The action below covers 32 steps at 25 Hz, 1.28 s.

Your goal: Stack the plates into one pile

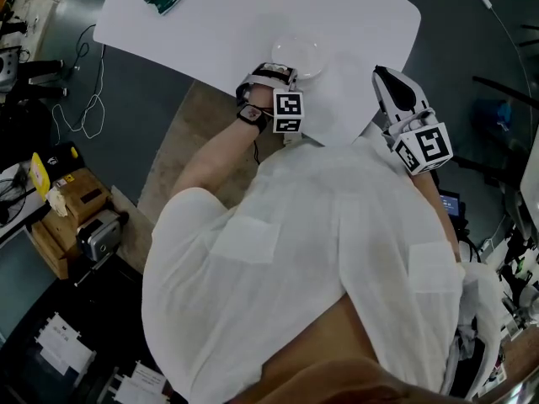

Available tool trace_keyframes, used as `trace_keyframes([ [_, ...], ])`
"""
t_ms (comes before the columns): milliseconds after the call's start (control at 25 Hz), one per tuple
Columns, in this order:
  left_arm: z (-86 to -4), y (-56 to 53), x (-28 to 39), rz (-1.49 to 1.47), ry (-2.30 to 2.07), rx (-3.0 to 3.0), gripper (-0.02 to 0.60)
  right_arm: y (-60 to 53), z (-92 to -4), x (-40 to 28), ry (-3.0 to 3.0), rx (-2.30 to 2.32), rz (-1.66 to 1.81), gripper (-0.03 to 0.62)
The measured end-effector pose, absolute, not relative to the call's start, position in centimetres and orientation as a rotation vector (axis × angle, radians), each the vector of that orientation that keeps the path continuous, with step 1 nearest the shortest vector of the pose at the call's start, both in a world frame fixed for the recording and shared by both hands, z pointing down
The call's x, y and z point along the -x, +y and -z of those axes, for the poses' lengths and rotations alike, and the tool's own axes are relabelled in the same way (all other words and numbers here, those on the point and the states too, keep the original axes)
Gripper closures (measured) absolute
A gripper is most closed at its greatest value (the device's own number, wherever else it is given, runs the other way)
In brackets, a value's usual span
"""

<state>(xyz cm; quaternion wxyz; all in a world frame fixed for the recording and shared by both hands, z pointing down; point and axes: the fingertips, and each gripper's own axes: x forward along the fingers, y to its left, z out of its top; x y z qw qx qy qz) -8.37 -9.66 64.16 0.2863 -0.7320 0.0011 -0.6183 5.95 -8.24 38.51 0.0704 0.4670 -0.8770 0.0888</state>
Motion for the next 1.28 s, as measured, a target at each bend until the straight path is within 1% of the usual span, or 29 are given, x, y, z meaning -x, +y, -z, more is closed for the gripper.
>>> trace_keyframes([
  [520, -65.1, -6.9, 9.8, 1.740, -0.019, 2.138, 0.518, -7.9, -38.0, -4.9, -2.657, -1.382, -0.248, 0.562],
  [760, -64.5, -6.9, 9.5, 1.749, 0.002, 2.227, 0.488, -8.0, -38.0, -5.5, -2.651, -1.398, -0.239, 0.562],
  [960, -62.3, -7.1, 9.0, 1.679, 0.117, 2.353, 0.483, -8.3, -37.6, -7.1, -2.633, -1.454, -0.227, 0.562],
  [1120, -59.7, -8.4, 8.2, 1.598, 0.210, 2.298, 0.483, -8.3, -37.1, -9.9, -2.611, -1.538, -0.198, 0.562],
  [1280, -55.9, -11.3, 8.6, 1.463, 0.478, 2.455, 0.485, -8.8, -36.2, -11.9, -2.587, -1.627, -0.178, 0.562],
])
